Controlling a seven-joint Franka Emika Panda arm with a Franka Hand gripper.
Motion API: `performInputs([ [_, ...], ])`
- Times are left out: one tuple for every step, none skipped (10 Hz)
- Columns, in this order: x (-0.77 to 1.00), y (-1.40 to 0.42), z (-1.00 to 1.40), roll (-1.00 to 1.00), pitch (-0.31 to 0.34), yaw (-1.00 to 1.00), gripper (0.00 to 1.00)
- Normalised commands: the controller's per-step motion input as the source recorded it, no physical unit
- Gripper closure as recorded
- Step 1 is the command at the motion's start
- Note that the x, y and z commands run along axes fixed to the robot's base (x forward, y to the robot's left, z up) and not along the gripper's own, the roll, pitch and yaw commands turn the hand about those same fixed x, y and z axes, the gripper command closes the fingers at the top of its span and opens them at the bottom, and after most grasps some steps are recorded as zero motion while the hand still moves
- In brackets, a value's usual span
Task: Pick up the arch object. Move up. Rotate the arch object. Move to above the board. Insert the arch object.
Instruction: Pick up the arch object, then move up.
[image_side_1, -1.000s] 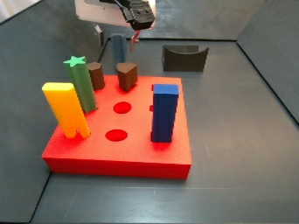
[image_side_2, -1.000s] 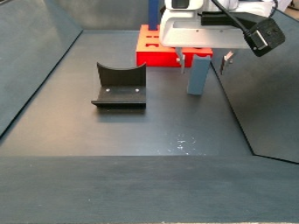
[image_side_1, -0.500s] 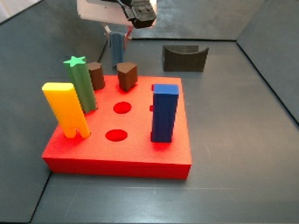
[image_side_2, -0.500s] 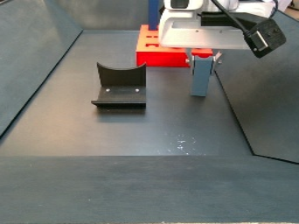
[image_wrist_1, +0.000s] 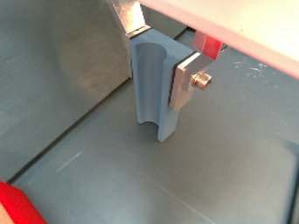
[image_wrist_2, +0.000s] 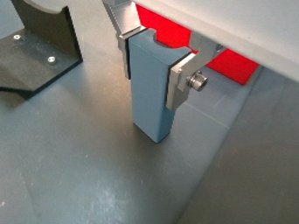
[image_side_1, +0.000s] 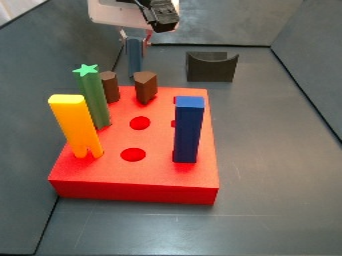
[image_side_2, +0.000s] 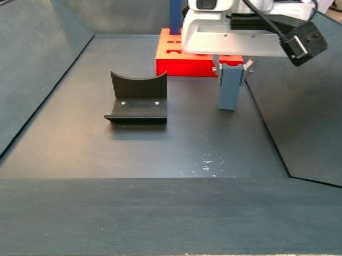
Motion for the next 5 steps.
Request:
performInputs([
  [0.0, 0.0, 0.0, 0.0, 0.0, 0.0, 1.0],
  [0.0, 0.0, 0.83, 0.0, 0.0, 0.0, 1.0],
  [-0.02, 0.0, 0.82, 0.0, 0.016, 0.0, 1.0],
  [-0.06, -0.01, 0.74, 0.0, 0.046, 0.0, 1.0],
  [-0.04, 0.0, 0.58, 0.0, 0.057, 0.0, 1.0],
])
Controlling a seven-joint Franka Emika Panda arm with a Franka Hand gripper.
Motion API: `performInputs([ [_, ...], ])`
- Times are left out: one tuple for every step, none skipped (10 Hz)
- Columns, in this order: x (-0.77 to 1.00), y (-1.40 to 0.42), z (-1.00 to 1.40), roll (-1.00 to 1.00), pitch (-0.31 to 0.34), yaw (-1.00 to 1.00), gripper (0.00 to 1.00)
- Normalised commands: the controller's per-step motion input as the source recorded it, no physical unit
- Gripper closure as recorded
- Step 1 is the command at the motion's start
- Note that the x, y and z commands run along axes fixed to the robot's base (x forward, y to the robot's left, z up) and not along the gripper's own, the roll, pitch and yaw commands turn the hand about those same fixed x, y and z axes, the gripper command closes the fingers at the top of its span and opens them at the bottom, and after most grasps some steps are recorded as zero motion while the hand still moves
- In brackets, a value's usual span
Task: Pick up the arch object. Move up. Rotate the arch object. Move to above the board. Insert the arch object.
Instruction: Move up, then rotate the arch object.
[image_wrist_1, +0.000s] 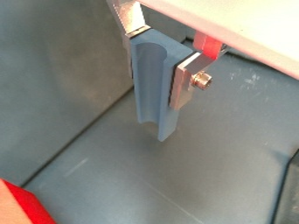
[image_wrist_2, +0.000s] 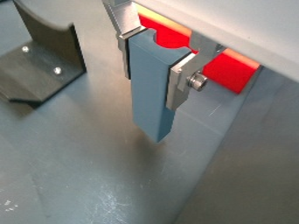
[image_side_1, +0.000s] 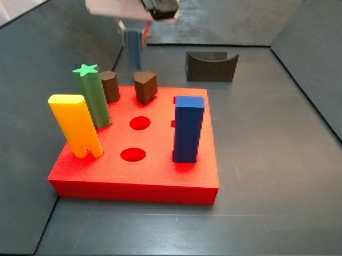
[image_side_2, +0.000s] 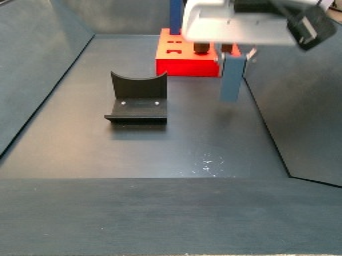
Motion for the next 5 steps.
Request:
performInputs([
  [-0.03, 0.0, 0.43, 0.0, 0.051, 0.0, 1.0],
  [-0.02, 0.0, 0.21, 0.0, 0.046, 0.0, 1.0],
  [0.35, -0.01, 1.0, 0.0, 0.0, 0.0, 1.0],
  [0.37, -0.01, 1.0, 0.0, 0.02, 0.0, 1.0],
  [0.33, -0.01, 1.0, -0.01, 0.075, 0.01, 1.0],
])
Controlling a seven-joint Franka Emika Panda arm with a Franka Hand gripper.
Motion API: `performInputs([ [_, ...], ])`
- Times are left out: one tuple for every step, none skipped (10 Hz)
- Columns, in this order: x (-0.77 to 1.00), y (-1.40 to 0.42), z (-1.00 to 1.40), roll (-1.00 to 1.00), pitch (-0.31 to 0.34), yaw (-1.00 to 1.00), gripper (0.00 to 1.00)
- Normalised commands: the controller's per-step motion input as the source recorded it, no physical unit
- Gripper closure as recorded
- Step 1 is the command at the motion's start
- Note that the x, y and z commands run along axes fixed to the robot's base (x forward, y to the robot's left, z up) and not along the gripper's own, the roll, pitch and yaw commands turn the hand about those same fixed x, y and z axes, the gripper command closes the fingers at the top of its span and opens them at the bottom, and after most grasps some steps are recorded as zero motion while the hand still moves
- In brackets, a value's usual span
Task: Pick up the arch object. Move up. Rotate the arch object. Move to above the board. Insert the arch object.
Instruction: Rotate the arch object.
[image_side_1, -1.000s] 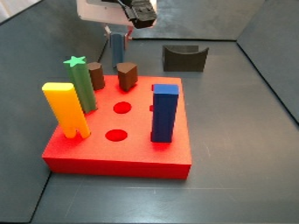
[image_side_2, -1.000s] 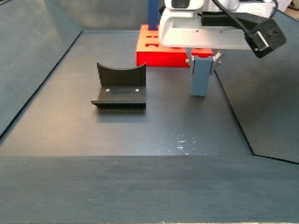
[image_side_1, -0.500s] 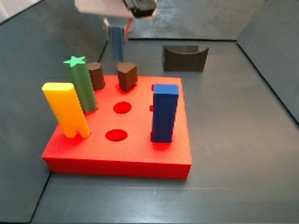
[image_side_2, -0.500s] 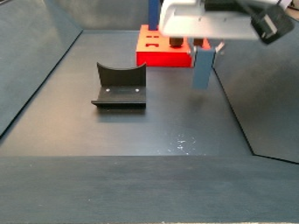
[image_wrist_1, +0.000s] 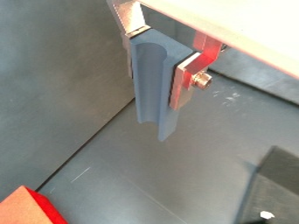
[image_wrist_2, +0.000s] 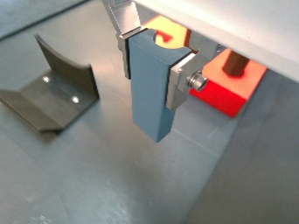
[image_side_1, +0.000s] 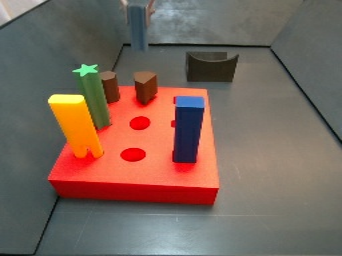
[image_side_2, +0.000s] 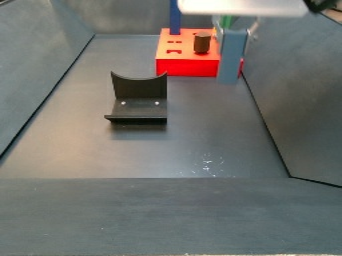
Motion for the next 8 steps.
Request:
performInputs([
  [0.29, -0.01, 1.0, -0.01, 0.084, 0.01, 1.0],
  [0.27, -0.01, 1.0, -0.01, 0.08, 0.02, 1.0],
  [0.21, -0.02, 1.0, -0.01, 0.081, 0.02, 1.0],
  [0.17, -0.02, 0.92, -0.01, 0.08, 0.02, 1.0],
  [0.09, -0.02, 0.69, -0.01, 0.078, 0.02, 1.0],
  [0.06, -0.02, 0.52, -0.01, 0.074, 0.02, 1.0],
  [0.03, -0.01, 0.3, -0.01, 0.071, 0.02, 1.0],
  [0.03, -0.01, 0.19, -0.01, 0.073, 0.02, 1.0],
])
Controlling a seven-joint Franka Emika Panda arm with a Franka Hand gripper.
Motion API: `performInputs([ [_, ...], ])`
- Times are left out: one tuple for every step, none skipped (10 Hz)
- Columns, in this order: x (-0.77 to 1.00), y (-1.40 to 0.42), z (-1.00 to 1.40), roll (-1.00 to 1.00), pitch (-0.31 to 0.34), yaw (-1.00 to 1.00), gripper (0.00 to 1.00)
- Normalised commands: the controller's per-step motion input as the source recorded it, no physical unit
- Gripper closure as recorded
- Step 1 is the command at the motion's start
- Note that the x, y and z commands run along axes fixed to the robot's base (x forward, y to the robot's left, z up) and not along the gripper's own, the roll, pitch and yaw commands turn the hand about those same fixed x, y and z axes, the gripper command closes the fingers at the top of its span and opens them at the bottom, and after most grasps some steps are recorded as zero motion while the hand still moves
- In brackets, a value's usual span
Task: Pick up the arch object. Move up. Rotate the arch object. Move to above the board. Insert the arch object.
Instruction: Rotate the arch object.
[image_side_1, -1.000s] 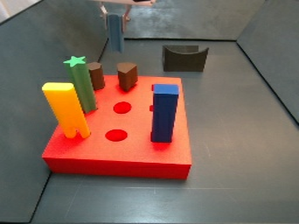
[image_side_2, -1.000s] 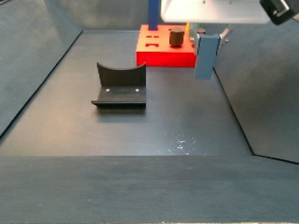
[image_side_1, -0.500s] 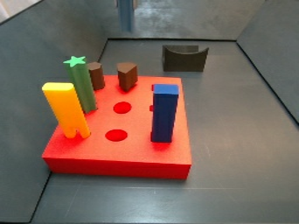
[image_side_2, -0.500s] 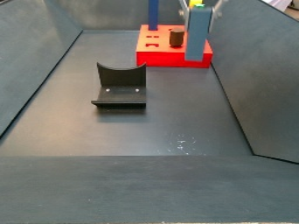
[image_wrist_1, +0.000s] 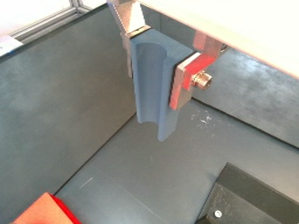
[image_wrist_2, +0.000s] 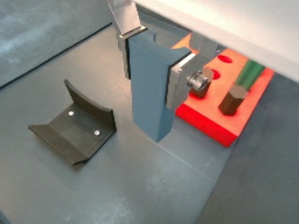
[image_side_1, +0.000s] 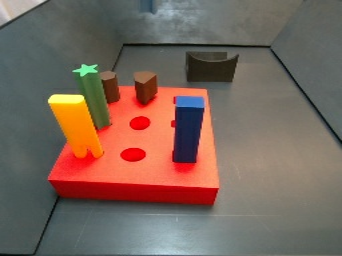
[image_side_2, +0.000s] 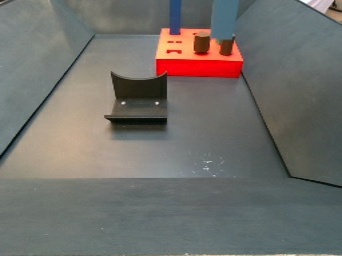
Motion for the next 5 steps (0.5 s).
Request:
performInputs([
  [0.0, 0.0, 0.0, 0.0, -0.022, -1.0, 1.0],
  [0.0, 0.01, 0.0, 0.0, -0.023, -1.0, 1.0],
  [0.0, 0.02, 0.0, 0.0, -0.025, -1.0, 1.0],
  [0.0, 0.01, 0.0, 0.0, -0.028, -1.0, 1.0],
  [0.0, 0.01, 0.0, -0.01, -0.029, -1.0, 1.0],
])
